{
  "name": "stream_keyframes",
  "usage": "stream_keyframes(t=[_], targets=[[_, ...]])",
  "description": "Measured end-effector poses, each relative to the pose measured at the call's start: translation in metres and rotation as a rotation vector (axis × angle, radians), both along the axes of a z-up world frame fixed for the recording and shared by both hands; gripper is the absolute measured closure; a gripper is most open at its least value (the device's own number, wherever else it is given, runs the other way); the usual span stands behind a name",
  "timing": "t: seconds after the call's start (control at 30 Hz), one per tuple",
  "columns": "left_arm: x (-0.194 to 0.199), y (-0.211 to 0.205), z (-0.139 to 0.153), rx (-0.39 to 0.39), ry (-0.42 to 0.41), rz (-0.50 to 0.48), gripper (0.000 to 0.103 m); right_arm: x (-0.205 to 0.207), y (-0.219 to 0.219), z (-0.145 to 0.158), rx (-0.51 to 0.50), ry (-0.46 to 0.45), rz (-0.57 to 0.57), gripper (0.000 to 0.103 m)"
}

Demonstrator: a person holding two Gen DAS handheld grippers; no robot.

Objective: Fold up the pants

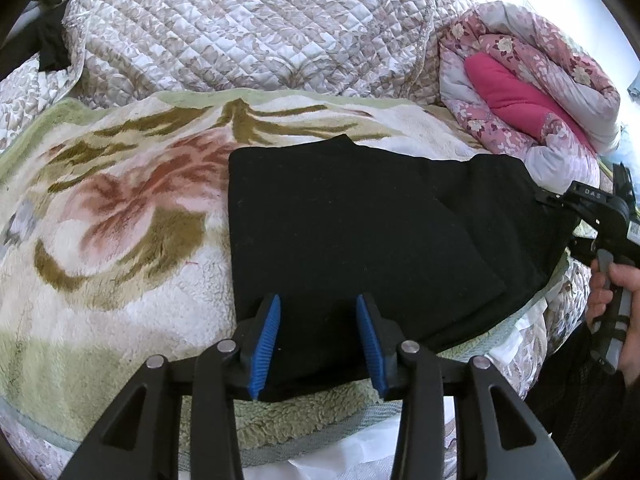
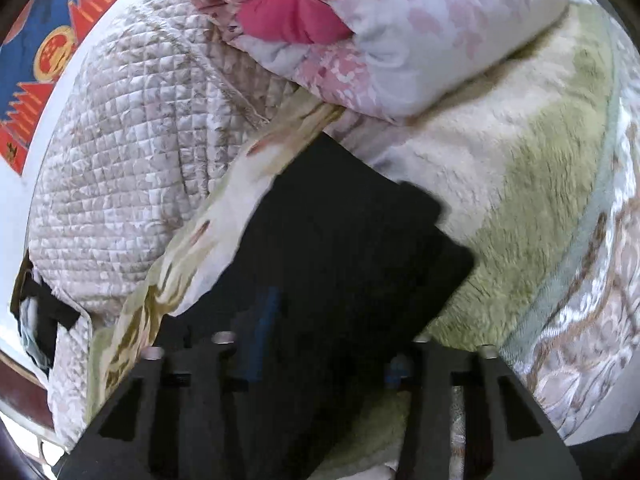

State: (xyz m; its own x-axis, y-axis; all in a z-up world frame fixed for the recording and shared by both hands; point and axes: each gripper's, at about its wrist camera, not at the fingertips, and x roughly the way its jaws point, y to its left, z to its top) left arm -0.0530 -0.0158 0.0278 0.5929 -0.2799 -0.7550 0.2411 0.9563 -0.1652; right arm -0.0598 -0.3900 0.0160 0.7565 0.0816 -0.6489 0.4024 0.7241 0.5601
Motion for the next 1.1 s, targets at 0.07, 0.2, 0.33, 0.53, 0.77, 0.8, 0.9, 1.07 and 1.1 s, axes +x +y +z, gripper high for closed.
stream_keyframes(t=[0.07,0.2,0.33,0.53,0.77,0.8,0.9,1.07,1.1], targets=[[-0.001,-0.001,0.0,0.0,0.0,0.002,0.061,0.0,0.005,0.008,-0.029,-0.014,0.015,0.081],[0.0,0.003,0.003,-0.003,-0.004,0.01,0.061,0.003,0.02,0.026,-0.081,-0.043,0.062,0.085],[0.002,0.013,0.01,-0.012,-0.016,0.041,0.06,0.009,0.044,0.052,-0.136,-0.085,0.132,0.085],[0.008,0.031,0.012,-0.02,-0.006,0.112,0.06,0.026,0.101,0.084,-0.199,-0.152,0.291,0.085],[0.014,0.064,0.016,-0.044,-0.005,0.24,0.06,0.045,0.184,0.077,-0.223,-0.166,0.521,0.085],[0.015,0.069,0.016,-0.045,-0.006,0.259,0.061,0.046,0.197,0.072,-0.236,-0.161,0.557,0.085],[0.016,0.083,0.016,-0.058,-0.002,0.306,0.061,0.051,0.24,0.037,-0.269,-0.098,0.691,0.085],[0.014,0.094,0.017,-0.078,0.004,0.346,0.061,0.043,0.272,-0.006,-0.361,-0.036,0.79,0.084],[0.013,0.094,0.017,-0.08,0.004,0.346,0.061,0.04,0.272,-0.004,-0.378,-0.044,0.789,0.084]])
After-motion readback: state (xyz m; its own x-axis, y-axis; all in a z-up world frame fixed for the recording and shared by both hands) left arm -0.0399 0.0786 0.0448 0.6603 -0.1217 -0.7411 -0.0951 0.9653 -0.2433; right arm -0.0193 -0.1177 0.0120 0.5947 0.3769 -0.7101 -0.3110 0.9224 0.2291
